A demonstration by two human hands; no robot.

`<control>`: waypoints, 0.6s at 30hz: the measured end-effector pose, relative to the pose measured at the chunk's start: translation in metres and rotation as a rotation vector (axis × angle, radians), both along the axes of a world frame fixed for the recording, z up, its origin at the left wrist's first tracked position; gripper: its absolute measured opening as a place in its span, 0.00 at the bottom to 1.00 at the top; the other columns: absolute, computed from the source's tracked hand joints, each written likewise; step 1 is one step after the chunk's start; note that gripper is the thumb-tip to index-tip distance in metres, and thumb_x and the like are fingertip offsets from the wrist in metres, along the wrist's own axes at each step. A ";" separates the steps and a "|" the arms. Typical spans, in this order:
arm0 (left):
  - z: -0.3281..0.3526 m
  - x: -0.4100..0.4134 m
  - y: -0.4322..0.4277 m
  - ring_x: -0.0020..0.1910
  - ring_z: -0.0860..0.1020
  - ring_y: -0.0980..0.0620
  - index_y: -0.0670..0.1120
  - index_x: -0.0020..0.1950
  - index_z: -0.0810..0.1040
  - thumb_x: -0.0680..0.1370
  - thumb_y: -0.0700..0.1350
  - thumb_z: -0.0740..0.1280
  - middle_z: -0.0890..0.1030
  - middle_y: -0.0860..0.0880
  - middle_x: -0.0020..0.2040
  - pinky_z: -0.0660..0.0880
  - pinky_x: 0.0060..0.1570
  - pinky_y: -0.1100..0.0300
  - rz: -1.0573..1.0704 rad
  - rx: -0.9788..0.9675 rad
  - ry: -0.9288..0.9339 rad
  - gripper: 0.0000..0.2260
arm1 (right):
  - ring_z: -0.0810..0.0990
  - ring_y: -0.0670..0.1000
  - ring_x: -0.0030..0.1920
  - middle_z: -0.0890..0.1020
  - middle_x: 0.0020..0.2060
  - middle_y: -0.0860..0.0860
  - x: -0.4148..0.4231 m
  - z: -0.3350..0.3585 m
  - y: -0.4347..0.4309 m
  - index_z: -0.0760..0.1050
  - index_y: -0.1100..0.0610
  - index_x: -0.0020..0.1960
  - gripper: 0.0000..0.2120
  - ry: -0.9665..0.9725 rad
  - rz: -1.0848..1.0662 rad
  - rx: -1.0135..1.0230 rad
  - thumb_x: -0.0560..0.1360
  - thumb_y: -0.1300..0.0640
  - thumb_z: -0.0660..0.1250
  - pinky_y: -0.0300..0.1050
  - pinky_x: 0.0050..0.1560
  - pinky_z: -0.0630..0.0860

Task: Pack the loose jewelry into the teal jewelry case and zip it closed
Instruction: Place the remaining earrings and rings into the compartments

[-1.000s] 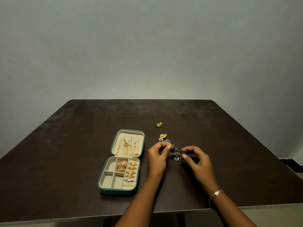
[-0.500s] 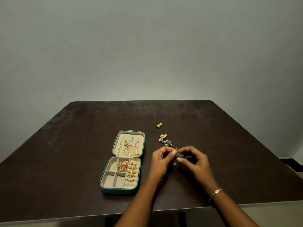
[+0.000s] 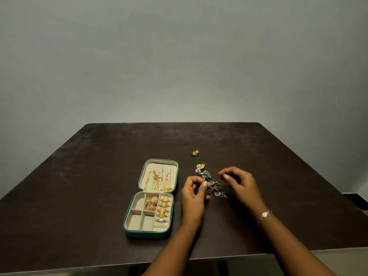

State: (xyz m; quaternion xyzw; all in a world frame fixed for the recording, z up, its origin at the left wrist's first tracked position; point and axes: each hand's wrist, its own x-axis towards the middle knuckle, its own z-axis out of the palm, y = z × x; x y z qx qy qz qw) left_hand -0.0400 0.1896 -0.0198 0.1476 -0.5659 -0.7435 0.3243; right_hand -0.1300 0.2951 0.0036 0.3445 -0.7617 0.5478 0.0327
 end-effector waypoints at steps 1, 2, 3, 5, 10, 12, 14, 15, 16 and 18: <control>0.001 0.000 0.001 0.35 0.77 0.62 0.45 0.42 0.72 0.76 0.32 0.62 0.79 0.47 0.37 0.72 0.31 0.68 0.003 -0.006 -0.002 0.08 | 0.80 0.45 0.45 0.82 0.41 0.47 -0.010 0.005 -0.005 0.80 0.52 0.42 0.13 0.077 0.002 0.105 0.73 0.69 0.64 0.41 0.47 0.75; 0.001 0.000 0.001 0.33 0.77 0.62 0.45 0.42 0.72 0.76 0.32 0.62 0.79 0.47 0.36 0.72 0.31 0.68 0.007 -0.015 -0.004 0.08 | 0.80 0.48 0.47 0.82 0.42 0.49 -0.018 0.009 -0.011 0.81 0.54 0.44 0.14 0.159 0.012 0.209 0.72 0.70 0.63 0.44 0.50 0.75; 0.001 0.000 0.001 0.32 0.77 0.62 0.45 0.43 0.73 0.76 0.32 0.62 0.79 0.47 0.35 0.72 0.30 0.68 0.009 -0.021 -0.005 0.09 | 0.79 0.50 0.49 0.82 0.44 0.51 -0.025 0.012 -0.018 0.81 0.55 0.46 0.15 0.239 0.034 0.315 0.71 0.71 0.62 0.46 0.52 0.75; 0.000 0.001 0.000 0.32 0.77 0.61 0.45 0.44 0.74 0.76 0.31 0.62 0.79 0.48 0.34 0.72 0.31 0.67 0.011 -0.021 -0.005 0.09 | 0.75 0.52 0.53 0.80 0.50 0.51 -0.034 0.016 -0.031 0.81 0.54 0.51 0.16 0.368 0.098 0.518 0.72 0.69 0.61 0.45 0.53 0.72; 0.000 0.001 0.000 0.33 0.78 0.61 0.47 0.45 0.77 0.76 0.32 0.62 0.82 0.51 0.33 0.72 0.32 0.66 -0.012 -0.034 -0.017 0.11 | 0.69 0.50 0.60 0.75 0.58 0.49 -0.044 0.022 -0.047 0.78 0.50 0.56 0.15 0.539 0.200 0.832 0.74 0.64 0.63 0.44 0.50 0.70; 0.000 0.000 0.000 0.34 0.78 0.61 0.46 0.45 0.77 0.76 0.32 0.62 0.82 0.51 0.33 0.71 0.32 0.65 -0.014 -0.039 -0.021 0.10 | 0.70 0.50 0.59 0.75 0.57 0.49 -0.045 0.021 -0.048 0.79 0.51 0.55 0.12 0.539 0.192 0.844 0.75 0.61 0.63 0.46 0.49 0.71; 0.000 0.000 -0.001 0.34 0.77 0.61 0.46 0.44 0.77 0.76 0.32 0.62 0.82 0.52 0.33 0.71 0.32 0.65 -0.010 -0.040 -0.019 0.10 | 0.71 0.51 0.58 0.76 0.55 0.50 -0.047 0.018 -0.048 0.79 0.52 0.53 0.09 0.519 0.162 0.832 0.75 0.59 0.64 0.48 0.49 0.73; 0.000 0.000 0.000 0.34 0.77 0.61 0.46 0.44 0.77 0.76 0.32 0.62 0.82 0.52 0.33 0.71 0.32 0.65 -0.009 -0.041 -0.019 0.10 | 0.72 0.52 0.56 0.76 0.54 0.50 -0.048 0.017 -0.047 0.79 0.53 0.52 0.08 0.513 0.145 0.829 0.74 0.59 0.65 0.49 0.48 0.73; 0.000 0.000 0.000 0.34 0.78 0.61 0.46 0.44 0.77 0.77 0.32 0.61 0.82 0.52 0.33 0.71 0.32 0.66 -0.009 -0.044 -0.021 0.10 | 0.72 0.52 0.55 0.77 0.52 0.50 -0.048 0.016 -0.047 0.79 0.53 0.50 0.07 0.504 0.131 0.820 0.74 0.59 0.66 0.48 0.48 0.73; 0.001 0.001 0.004 0.35 0.78 0.61 0.46 0.44 0.76 0.77 0.32 0.61 0.82 0.52 0.33 0.71 0.32 0.66 -0.007 -0.050 -0.025 0.10 | 0.73 0.52 0.53 0.79 0.49 0.51 -0.048 0.017 -0.042 0.79 0.55 0.48 0.05 0.461 0.115 0.770 0.72 0.60 0.67 0.46 0.47 0.72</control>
